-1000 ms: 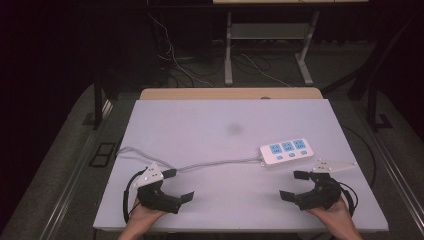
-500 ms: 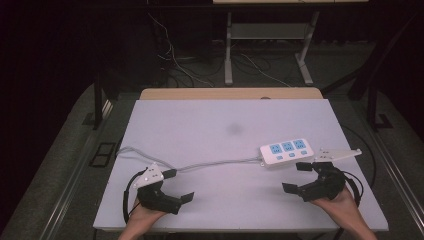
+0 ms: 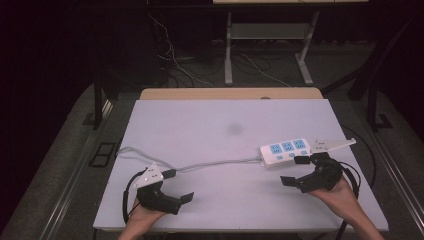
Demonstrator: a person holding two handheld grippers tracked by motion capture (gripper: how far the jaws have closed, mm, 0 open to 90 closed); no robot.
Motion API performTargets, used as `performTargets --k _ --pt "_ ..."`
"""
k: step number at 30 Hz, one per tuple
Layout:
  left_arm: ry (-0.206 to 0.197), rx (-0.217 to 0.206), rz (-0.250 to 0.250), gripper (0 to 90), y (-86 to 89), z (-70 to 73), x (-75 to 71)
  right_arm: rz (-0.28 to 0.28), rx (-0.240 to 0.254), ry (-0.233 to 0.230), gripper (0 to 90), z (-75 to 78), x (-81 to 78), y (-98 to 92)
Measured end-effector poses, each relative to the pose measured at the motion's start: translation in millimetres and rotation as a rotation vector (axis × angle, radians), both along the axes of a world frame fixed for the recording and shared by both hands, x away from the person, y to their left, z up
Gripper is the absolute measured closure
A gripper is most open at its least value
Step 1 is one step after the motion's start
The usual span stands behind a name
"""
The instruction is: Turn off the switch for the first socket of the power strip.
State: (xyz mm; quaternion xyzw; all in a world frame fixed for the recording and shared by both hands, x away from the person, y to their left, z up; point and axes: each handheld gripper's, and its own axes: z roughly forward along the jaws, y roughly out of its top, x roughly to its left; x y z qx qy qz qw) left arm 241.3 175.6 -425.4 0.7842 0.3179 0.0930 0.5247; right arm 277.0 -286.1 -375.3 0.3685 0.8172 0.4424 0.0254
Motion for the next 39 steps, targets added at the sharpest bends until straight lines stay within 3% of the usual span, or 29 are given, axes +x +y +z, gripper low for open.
performTargets --k 8,13,22,39 --pt "-0.001 0.001 0.000 0.0 0.4 0.0 0.1 0.038 -0.054 0.018 0.4 0.2 13.2 4.6" --pt "-0.001 0.000 0.002 0.0 1.1 0.0 0.1 0.052 -0.059 0.028 0.4 2.7 22.1 4.9" --pt "0.000 0.000 0.003 0.0 1.4 -0.1 0.2 0.058 -0.067 0.036 0.4 10.0 34.4 3.4" --pt "0.003 -0.004 0.007 0.0 2.1 -0.3 0.5 0.059 -0.134 0.056 0.4 17.1 62.2 -0.5"
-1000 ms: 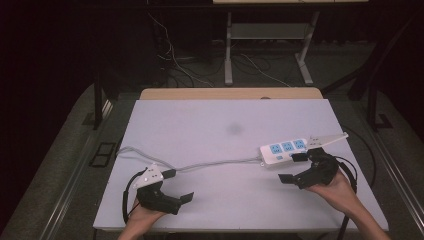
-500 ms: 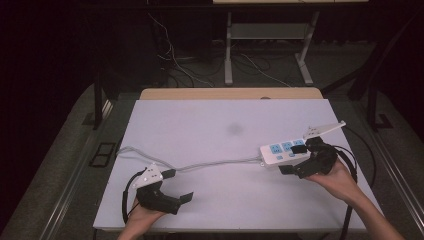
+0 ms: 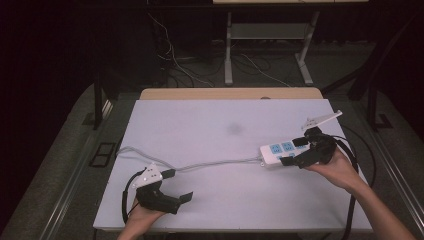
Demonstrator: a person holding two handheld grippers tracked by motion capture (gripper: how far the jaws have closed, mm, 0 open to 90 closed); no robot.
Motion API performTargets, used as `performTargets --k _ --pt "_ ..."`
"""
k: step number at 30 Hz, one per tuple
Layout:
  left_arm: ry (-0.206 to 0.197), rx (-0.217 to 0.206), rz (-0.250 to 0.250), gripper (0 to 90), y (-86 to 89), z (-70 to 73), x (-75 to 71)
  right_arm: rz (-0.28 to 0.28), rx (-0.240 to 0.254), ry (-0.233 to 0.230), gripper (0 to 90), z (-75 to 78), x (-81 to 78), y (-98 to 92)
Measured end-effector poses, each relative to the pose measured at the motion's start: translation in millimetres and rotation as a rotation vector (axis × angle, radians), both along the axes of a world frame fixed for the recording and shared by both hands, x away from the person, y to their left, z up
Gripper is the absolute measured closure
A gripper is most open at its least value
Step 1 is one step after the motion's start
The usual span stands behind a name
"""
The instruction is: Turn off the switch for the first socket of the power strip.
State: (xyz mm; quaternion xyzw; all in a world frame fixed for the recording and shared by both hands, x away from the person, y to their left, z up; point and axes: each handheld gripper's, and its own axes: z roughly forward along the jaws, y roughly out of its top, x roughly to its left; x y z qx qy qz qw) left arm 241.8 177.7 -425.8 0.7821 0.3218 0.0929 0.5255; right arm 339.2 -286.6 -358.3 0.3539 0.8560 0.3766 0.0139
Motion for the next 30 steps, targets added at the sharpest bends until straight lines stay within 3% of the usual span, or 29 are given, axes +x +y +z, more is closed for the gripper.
performTargets --k 9,11,18,27,28,30 --pt "0.000 -0.001 0.005 0.0 1.3 -0.2 0.7 -0.005 -0.021 0.004 0.8 -4.1 12.9 -1.8" --pt "-0.002 -0.001 0.006 0.0 1.5 -0.1 0.6 -0.002 -0.026 -0.009 15.1 -5.3 15.9 -2.8" --pt "-0.003 -0.002 0.008 0.0 2.0 -0.1 1.1 0.003 -0.042 -0.009 44.3 -9.8 22.8 -3.7" --pt "-0.010 -0.002 0.025 0.0 5.0 0.1 1.7 0.004 -0.079 0.004 66.7 -16.9 28.3 1.6" --pt "-0.018 -0.005 0.027 0.0 5.5 0.6 1.5 -0.007 -0.097 0.010 74.4 -19.1 30.1 3.1" --pt "-0.019 -0.006 0.028 0.0 5.7 0.7 1.4 -0.009 -0.104 0.014 81.6 -20.8 31.4 3.9"
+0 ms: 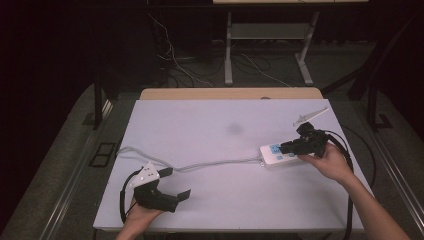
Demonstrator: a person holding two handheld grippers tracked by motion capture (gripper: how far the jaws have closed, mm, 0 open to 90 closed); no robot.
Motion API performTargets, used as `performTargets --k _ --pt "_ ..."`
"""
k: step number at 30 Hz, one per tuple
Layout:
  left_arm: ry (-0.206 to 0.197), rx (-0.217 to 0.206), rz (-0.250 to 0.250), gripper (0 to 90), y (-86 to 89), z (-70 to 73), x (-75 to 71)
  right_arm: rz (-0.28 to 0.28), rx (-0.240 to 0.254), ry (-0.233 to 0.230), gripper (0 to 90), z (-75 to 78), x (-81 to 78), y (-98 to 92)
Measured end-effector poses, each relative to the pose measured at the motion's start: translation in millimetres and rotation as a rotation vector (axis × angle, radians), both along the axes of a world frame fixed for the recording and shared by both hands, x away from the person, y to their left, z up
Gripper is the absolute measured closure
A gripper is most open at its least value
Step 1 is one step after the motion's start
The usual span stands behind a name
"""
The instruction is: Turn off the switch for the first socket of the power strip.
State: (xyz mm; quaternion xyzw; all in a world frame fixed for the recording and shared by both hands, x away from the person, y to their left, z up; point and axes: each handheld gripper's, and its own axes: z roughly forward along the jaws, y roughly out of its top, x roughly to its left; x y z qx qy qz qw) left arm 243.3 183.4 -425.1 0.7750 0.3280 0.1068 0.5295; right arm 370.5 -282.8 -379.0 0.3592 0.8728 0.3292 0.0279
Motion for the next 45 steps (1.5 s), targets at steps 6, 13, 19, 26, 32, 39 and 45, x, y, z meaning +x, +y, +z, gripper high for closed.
performTargets --k 6,13,19,26,32,39,45 --pt "-0.001 -0.001 0.002 0.0 0.5 0.0 0.1 0.004 -0.014 0.013 89.6 -4.5 3.3 1.6" --pt "-0.007 0.003 0.005 0.0 0.8 0.6 -0.6 0.004 -0.026 0.025 89.6 -11.9 7.6 3.8" --pt "-0.013 -0.004 0.011 0.0 1.4 0.9 -0.7 0.004 -0.036 0.034 89.6 -18.1 9.3 4.7" --pt "-0.016 -0.001 0.013 0.0 1.8 0.9 -0.8 0.000 -0.033 0.057 89.6 -27.8 9.6 3.3" --pt "-0.015 0.001 0.011 0.0 1.3 0.7 -1.1 0.000 -0.015 0.054 89.6 -32.8 7.6 3.2" --pt "-0.015 0.001 0.010 0.0 1.1 0.6 -1.1 -0.010 0.001 0.060 89.7 -34.1 7.2 1.6" --pt "-0.017 0.001 0.008 0.0 0.9 0.8 -1.7 -0.025 0.035 0.082 90.0 -36.4 8.3 -2.2"
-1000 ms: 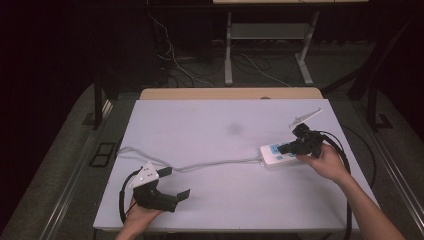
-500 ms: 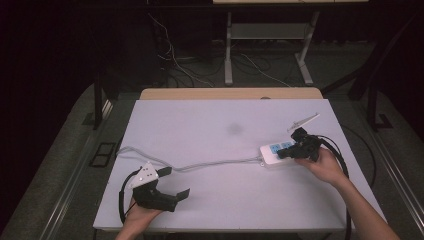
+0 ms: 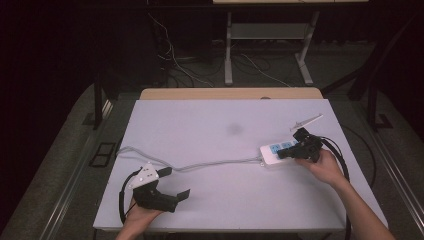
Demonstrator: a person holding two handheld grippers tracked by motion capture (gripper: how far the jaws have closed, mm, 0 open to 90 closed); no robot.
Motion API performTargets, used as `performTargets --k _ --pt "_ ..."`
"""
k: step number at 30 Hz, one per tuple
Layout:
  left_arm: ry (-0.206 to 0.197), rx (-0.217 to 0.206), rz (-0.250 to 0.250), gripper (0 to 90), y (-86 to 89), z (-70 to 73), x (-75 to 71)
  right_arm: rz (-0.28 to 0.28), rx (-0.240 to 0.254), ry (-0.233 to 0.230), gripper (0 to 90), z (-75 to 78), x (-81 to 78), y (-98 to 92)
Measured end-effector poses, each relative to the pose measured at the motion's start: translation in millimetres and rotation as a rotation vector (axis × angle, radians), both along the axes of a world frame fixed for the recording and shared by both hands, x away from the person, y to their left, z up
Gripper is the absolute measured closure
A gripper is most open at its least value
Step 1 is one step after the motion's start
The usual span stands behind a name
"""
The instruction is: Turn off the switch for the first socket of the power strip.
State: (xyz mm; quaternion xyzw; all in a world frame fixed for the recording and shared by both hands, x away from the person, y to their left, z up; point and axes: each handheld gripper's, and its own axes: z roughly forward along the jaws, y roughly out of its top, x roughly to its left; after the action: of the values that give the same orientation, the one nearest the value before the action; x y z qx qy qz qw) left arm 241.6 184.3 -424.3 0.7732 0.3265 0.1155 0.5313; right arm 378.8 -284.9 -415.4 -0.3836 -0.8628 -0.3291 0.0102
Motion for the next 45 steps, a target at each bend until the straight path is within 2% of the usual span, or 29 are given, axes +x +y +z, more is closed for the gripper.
performTargets --k 9,15,22,30,37,38,40,41,45 --pt "-0.004 0.001 0.010 0.0 2.1 0.9 0.0 0.017 -0.032 -0.024 90.0 0.0 -1.7 2.7" --pt "-0.004 0.004 0.007 0.0 2.3 0.6 0.3 0.016 -0.028 -0.046 90.0 -0.9 -3.8 2.5" --pt "-0.001 0.001 0.013 0.0 2.8 0.3 0.7 0.019 -0.027 -0.045 90.0 -0.6 -3.2 2.3" --pt "0.001 0.003 0.014 0.0 2.9 -0.2 1.5 0.020 -0.018 -0.024 90.0 -0.4 -0.5 1.4" --pt "0.003 0.006 0.009 0.0 2.1 -0.8 2.4 0.018 -0.036 -0.018 90.0 1.6 -0.5 3.6" --pt "0.004 0.005 0.009 0.0 1.7 -1.0 2.3 0.019 -0.026 -0.019 90.0 3.8 -0.3 3.4" --pt "0.005 0.003 0.009 0.0 1.6 -1.1 2.4 0.019 -0.034 -0.013 90.0 6.5 0.2 3.4" --pt "0.006 0.002 0.009 0.0 1.6 -1.2 2.5 0.031 -0.069 -0.010 90.0 8.3 0.8 5.3" --pt "0.008 0.003 0.007 0.0 1.7 -1.5 2.5 0.038 -0.070 -0.018 90.0 11.8 1.0 7.1"
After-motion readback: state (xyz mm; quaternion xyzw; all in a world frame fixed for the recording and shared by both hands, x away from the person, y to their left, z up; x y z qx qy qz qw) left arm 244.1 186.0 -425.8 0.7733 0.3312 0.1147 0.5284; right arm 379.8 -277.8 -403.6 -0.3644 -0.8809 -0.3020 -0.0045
